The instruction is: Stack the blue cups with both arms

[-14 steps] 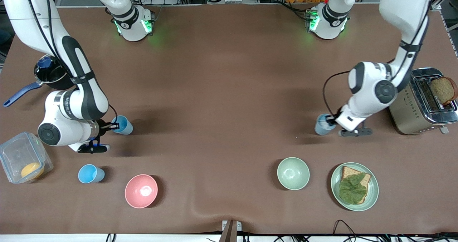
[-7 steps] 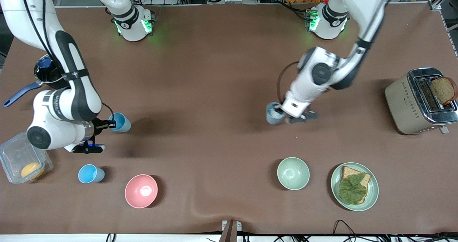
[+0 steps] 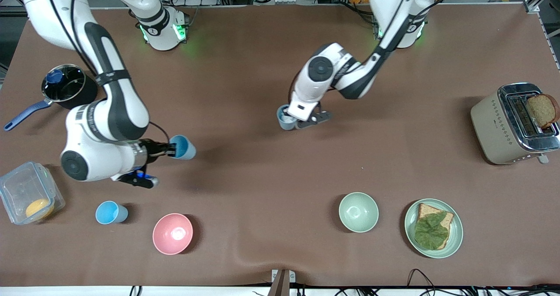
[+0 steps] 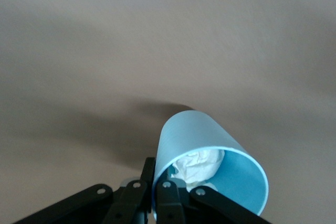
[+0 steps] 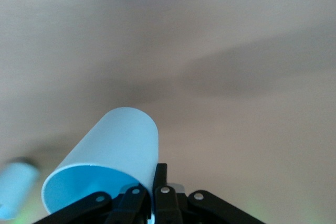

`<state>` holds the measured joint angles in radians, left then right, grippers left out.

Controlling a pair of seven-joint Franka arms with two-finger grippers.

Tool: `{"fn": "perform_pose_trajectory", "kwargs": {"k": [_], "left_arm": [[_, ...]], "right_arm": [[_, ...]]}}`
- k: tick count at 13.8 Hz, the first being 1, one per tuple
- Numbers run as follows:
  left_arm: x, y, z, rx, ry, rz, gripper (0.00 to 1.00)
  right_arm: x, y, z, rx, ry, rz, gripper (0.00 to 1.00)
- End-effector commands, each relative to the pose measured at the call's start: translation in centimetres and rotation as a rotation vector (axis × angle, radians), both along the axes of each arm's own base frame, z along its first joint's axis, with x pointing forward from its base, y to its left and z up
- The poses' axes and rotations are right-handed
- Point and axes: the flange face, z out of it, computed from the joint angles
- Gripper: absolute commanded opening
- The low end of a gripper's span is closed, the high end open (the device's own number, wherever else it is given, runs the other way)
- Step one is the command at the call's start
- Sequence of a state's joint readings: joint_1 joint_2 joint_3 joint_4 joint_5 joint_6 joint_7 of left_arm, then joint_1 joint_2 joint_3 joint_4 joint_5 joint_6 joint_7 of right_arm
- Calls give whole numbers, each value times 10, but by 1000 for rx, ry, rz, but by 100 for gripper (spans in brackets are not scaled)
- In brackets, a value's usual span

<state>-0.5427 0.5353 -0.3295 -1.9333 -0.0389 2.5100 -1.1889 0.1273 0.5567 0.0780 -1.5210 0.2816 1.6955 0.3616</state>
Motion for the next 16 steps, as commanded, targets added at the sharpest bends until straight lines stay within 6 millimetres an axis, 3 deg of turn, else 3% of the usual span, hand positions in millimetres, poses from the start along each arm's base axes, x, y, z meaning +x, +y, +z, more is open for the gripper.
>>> {"fn": "perform_pose_trajectory", "kwargs": {"k": [1,2,3,4,6,9,12,16], "left_arm": [[9,-25,-13,10,16,60,0],[7,-32,-13,21,24,59,19],[7,-33,-11,44,23,42,72],[8,-30,-5,73,8,16,100],[19,-25,24,106,6,15,100],[40,-12,100,157,6,33,100],[87,61,202,147,-73,147,100],[122,188,301,176,-138,130,100]], "right_arm": [[-8,35,19,-1,12,-52,0],[-11,46,22,-4,11,-48,0],[-17,59,27,-12,7,-42,0],[-26,80,33,-27,7,-38,0],[-39,112,42,-54,11,-54,0],[-66,160,45,-92,27,-60,0],[-93,213,46,-106,32,-93,0],[-115,254,35,-127,24,-123,0]]}}
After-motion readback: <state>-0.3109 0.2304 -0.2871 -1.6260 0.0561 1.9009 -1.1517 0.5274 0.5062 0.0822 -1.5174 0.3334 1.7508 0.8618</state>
